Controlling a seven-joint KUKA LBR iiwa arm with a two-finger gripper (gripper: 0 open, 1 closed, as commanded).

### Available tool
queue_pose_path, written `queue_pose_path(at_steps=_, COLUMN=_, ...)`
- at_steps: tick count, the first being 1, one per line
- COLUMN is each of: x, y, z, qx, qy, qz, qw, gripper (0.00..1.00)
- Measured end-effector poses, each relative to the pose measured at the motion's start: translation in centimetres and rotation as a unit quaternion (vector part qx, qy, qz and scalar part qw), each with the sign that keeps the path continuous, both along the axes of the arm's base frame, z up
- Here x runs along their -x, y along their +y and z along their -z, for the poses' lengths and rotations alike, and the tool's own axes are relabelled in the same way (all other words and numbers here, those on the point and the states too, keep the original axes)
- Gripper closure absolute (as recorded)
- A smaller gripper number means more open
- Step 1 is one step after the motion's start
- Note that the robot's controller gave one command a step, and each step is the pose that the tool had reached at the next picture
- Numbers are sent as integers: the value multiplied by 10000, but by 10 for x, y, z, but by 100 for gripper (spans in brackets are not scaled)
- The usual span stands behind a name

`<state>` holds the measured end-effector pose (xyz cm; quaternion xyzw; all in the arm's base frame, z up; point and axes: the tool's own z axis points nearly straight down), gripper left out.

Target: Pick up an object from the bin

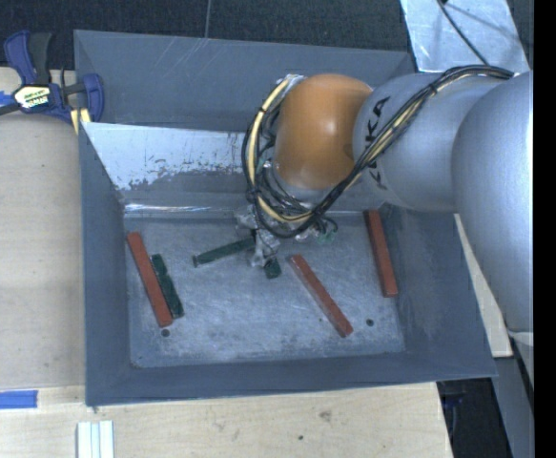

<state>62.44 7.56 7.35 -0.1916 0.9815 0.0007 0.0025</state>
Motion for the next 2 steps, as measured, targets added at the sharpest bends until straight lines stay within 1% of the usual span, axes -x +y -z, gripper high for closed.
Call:
queue_pose_path(at_steps=1, x=5, y=7, z=-121, qx=2, qy=-42, qz=-19, qw=10000, gripper=100)
queue_pose_path(at_steps=2, x=22, y=1, z=-205, qx=17, qy=-33, qz=-1912, qw=9816, gripper=100)
